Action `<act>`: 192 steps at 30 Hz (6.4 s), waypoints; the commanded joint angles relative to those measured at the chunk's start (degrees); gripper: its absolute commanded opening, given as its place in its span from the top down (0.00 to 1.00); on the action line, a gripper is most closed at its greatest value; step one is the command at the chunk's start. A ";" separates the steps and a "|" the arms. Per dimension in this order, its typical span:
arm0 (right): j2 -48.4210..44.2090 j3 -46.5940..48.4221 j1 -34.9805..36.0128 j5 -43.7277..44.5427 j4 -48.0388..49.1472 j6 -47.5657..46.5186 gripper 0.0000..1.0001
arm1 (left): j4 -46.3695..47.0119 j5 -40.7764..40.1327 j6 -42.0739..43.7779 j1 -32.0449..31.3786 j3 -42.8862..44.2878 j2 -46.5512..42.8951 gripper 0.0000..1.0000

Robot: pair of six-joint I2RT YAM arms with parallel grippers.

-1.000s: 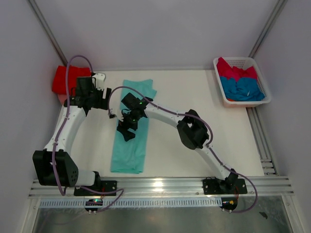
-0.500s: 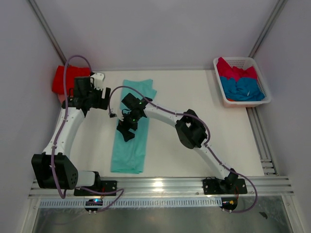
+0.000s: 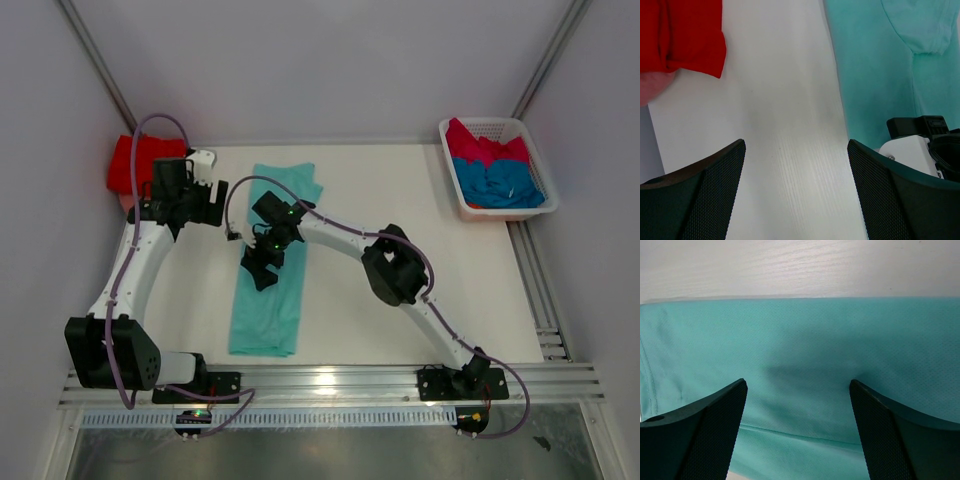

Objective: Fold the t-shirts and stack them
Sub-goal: Fold the tshirt

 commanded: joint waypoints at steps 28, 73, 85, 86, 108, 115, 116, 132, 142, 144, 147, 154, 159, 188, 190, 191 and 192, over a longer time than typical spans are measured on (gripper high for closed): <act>2.55 13.39 -8.73 16.50 7.46 10.36 0.11 | -5.95 15.50 3.77 0.13 0.66 3.84 0.18; 3.96 6.98 -10.58 22.38 3.15 18.71 0.11 | -26.00 25.71 29.35 -21.14 0.39 30.47 0.31; 0.89 2.06 -12.07 25.90 3.41 20.38 0.11 | -25.21 24.31 28.74 -26.15 3.29 34.34 0.31; 0.54 1.97 -12.59 25.99 2.98 20.73 0.11 | -25.47 24.31 28.56 -26.85 3.73 34.78 0.31; -4.83 -6.38 -16.82 29.77 3.50 17.30 0.11 | -27.94 25.45 21.88 -38.89 27.11 46.74 0.32; -4.39 -5.42 -16.90 30.56 3.68 16.60 0.11 | -28.82 27.03 20.13 -41.88 28.87 47.62 0.32; -4.39 -5.42 -16.82 30.73 3.59 16.42 0.11 | -28.82 27.29 19.86 -41.88 28.96 47.62 0.32; -12.73 -10.42 -16.82 35.65 7.45 14.31 0.10 | -26.27 25.90 16.61 -41.97 29.58 44.19 0.32; -16.25 -8.50 -16.82 38.47 8.86 12.91 0.05 | -22.22 21.67 12.05 -41.97 32.73 38.13 0.32; -17.47 -9.19 -16.82 38.99 9.65 12.65 0.05 | -21.70 19.32 11.43 -41.97 33.27 37.43 0.32; -18.88 -10.33 -16.82 41.10 10.62 12.21 0.05 | -17.07 13.09 9.93 -41.80 31.70 34.71 0.31; -24.76 -15.34 -19.18 52.24 18.07 13.43 0.01 | -11.15 5.77 9.14 -39.69 24.23 25.65 0.24; -30.65 -19.19 -24.72 55.69 19.76 16.51 0.01 | -8.96 1.73 11.32 -39.07 14.13 12.40 0.20; -76.20 -68.71 -25.25 10.01 -8.61 -6.69 0.01 | -6.84 11.54 16.70 -38.81 -22.03 -13.13 0.20; -75.49 -67.48 -25.17 5.79 -9.94 -6.60 0.01 | -7.63 14.63 15.20 -37.93 -20.70 -11.28 0.20; -74.62 -66.16 -25.08 4.38 -10.64 -6.60 0.03 | -7.81 16.64 14.77 -37.49 -19.74 -10.57 0.20; -73.92 -65.54 -25.08 1.15 -12.30 -6.52 0.04 | -7.64 17.79 13.11 -37.14 -19.38 -9.61 0.20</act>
